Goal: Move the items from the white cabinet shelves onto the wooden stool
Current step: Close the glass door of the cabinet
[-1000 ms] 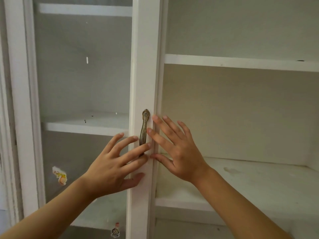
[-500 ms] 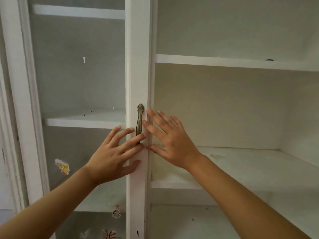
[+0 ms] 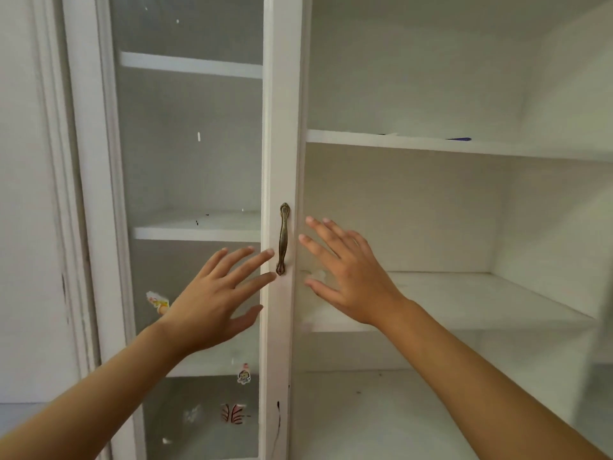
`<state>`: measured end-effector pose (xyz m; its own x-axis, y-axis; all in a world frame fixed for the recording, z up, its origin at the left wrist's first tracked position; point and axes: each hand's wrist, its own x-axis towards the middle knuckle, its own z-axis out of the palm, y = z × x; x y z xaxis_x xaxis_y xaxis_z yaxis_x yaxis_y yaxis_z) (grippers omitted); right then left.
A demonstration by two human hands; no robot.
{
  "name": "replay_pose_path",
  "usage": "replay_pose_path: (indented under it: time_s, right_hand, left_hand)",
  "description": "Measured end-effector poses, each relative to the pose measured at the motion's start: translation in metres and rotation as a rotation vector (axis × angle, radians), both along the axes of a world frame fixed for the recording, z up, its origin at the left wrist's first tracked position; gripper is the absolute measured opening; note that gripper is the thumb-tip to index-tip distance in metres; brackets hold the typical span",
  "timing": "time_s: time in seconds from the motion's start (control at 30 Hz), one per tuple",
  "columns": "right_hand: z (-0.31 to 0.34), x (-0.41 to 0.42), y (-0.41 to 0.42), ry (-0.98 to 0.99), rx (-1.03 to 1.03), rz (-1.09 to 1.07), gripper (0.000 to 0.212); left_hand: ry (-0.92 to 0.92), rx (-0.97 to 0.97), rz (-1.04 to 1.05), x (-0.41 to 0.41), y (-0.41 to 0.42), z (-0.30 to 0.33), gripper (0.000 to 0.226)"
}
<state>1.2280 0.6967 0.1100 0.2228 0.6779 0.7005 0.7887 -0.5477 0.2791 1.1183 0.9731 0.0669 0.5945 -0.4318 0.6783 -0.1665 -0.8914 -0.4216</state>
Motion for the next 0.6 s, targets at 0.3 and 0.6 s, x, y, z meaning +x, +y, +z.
replay_pose_path:
  time_s: [0.3, 0.6]
  right_hand:
    - [-0.016, -0.076, -0.070, 0.068, 0.066, -0.131, 0.062]
    - [-0.034, -0.152, -0.202, 0.102, 0.035, -0.437, 0.063]
  left_hand:
    - [-0.013, -0.105, -0.223, -0.020, -0.065, -0.004, 0.051]
    - [0.032, -0.203, -0.557, -0.012, -0.191, -0.017, 0.047]
